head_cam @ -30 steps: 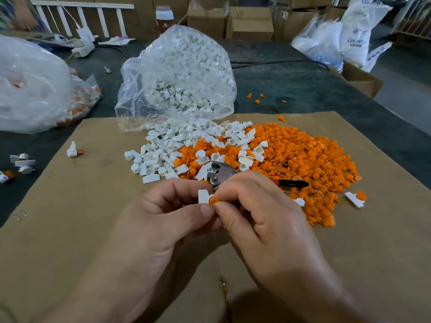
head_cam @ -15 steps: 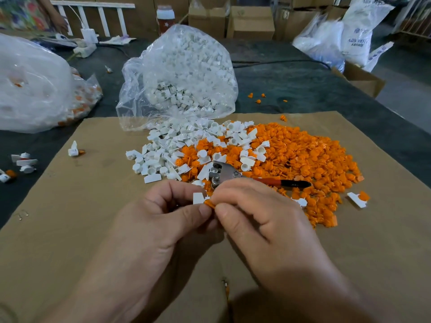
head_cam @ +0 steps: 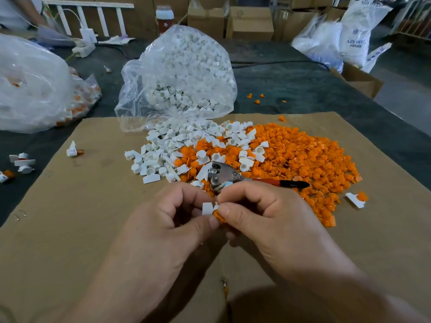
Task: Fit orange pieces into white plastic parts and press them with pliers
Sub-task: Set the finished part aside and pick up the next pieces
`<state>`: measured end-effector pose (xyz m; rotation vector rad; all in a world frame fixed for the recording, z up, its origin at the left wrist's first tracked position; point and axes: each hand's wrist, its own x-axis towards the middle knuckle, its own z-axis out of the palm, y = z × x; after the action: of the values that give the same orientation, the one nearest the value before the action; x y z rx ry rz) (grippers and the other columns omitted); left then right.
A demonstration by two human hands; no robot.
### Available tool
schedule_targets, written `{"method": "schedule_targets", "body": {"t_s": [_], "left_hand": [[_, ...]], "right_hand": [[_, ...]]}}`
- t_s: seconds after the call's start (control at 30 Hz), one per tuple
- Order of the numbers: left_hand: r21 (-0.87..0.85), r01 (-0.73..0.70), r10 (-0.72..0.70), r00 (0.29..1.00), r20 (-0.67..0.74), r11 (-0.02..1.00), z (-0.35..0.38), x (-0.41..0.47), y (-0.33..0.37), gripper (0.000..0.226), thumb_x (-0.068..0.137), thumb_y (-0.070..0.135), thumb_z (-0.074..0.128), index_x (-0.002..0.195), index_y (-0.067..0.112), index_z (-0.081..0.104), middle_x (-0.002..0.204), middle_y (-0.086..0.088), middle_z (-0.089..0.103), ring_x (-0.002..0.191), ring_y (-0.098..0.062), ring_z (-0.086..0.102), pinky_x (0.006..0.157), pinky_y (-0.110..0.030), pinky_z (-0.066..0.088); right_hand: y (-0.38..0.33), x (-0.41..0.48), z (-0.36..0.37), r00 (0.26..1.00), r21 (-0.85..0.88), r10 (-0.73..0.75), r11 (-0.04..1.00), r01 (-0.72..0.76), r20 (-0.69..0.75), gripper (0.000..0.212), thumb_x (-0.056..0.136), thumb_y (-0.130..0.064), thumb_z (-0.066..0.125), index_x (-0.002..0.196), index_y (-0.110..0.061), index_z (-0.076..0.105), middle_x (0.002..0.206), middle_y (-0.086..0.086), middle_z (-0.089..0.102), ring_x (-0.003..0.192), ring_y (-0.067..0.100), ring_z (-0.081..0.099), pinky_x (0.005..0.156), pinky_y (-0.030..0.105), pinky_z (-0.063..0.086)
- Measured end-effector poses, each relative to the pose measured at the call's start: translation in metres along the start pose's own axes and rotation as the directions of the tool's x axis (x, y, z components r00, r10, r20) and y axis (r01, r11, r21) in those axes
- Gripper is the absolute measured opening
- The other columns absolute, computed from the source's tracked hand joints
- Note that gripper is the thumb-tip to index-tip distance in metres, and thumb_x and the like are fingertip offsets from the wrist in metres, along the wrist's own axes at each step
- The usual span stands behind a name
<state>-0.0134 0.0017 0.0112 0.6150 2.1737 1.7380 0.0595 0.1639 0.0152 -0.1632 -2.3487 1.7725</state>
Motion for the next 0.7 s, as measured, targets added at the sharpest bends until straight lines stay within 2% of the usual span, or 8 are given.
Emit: {"method": "schedule_targets", "body": {"t_s": [0.1,0.17,0.2,0.27,0.33,0.43,0.57,0.7], "left_hand": [[-0.032,-0.002,0.003,1.0,0.014,0.999,0.0,0.0,0.002,0.029,0.063,0.042,0.091,0.085,0.032,0.073,0.067,0.004,0.066,0.063,-0.014,0.061,0.061,-0.037,0.051],[-0.127,0.02,-0.016,0.999,0.028,0.992,0.0,0.001,0.003,0.03,0.054,0.027,0.091,0.08,0.027,0.075,0.068,-0.001,0.068,0.062,-0.014,0.062,0.06,-0.031,0.052],[-0.181,0.041,-0.036,0.999,0.026,0.983,-0.001,0.002,0.003,0.033,0.051,0.022,0.093,0.079,0.025,0.075,0.068,-0.004,0.069,0.061,-0.014,0.063,0.058,-0.029,0.053],[-0.291,0.063,-0.063,0.998,0.012,0.955,-0.004,0.005,0.0,0.032,0.051,0.012,0.09,0.079,0.019,0.075,0.067,-0.01,0.069,0.058,-0.018,0.063,0.056,-0.028,0.055],[-0.373,0.076,-0.073,0.997,0.021,0.925,-0.009,0.007,-0.002,0.029,0.054,0.01,0.088,0.079,0.017,0.075,0.066,-0.011,0.066,0.057,-0.018,0.063,0.054,-0.027,0.055],[-0.442,0.104,-0.105,0.994,0.022,0.891,-0.011,0.008,-0.003,0.02,0.058,0.014,0.081,0.077,0.016,0.074,0.065,-0.01,0.065,0.057,-0.014,0.063,0.052,-0.022,0.053],[-0.476,0.116,-0.125,0.992,0.013,0.872,-0.01,0.01,-0.004,0.011,0.065,0.012,0.076,0.074,0.018,0.074,0.063,-0.007,0.065,0.057,-0.013,0.063,0.05,-0.021,0.053],[-0.486,0.13,-0.136,0.99,0.025,0.864,-0.012,0.01,-0.003,0.012,0.064,0.014,0.078,0.074,0.019,0.074,0.065,-0.006,0.066,0.058,-0.014,0.064,0.05,-0.022,0.052]], "right_hand": [[-0.001,-0.001,0.002,1.0,-0.023,0.0,1.0,0.0,-0.012,0.009,0.09,-0.028,0.067,0.095,-0.035,0.068,0.086,-0.007,0.069,0.071,0.011,0.067,0.063,0.032,0.058],[-0.002,-0.001,-0.001,0.992,-0.232,-0.11,0.968,0.093,-0.063,0.008,0.092,-0.033,0.063,0.098,-0.037,0.064,0.089,-0.015,0.065,0.079,0.006,0.064,0.066,0.024,0.054],[-0.003,-0.001,-0.007,0.976,-0.42,-0.199,0.896,0.144,-0.09,0.01,0.092,-0.037,0.059,0.101,-0.039,0.061,0.094,-0.019,0.062,0.087,0.002,0.06,0.069,0.016,0.049],[-0.007,0.001,-0.022,0.951,-0.729,-0.296,0.67,0.139,-0.09,0.024,0.092,-0.042,0.052,0.116,-0.04,0.053,0.11,-0.026,0.052,0.105,-0.004,0.046,0.081,0.011,0.036],[-0.009,0.002,-0.034,0.982,-0.877,-0.178,0.479,0.037,-0.056,0.047,0.089,-0.044,0.05,0.135,-0.036,0.039,0.129,-0.017,0.042,0.121,0.005,0.032,0.097,0.021,0.032],[-0.004,0.0,-0.038,0.998,-0.964,0.056,0.264,-0.017,-0.002,0.063,0.084,-0.053,0.043,0.14,-0.037,0.019,0.137,-0.011,0.028,0.126,0.015,0.024,0.105,0.037,0.027],[-0.003,0.001,-0.041,0.996,-0.974,0.091,0.226,-0.029,-0.009,0.068,0.083,-0.055,0.039,0.142,-0.037,0.009,0.143,-0.009,0.025,0.13,0.016,0.026,0.107,0.039,0.025],[0.0,0.007,-0.039,0.998,-0.987,0.055,0.161,-0.027,-0.018,0.061,0.083,-0.05,0.04,0.139,-0.037,0.02,0.133,-0.008,0.038,0.12,0.018,0.036,0.095,0.039,0.029]]}}
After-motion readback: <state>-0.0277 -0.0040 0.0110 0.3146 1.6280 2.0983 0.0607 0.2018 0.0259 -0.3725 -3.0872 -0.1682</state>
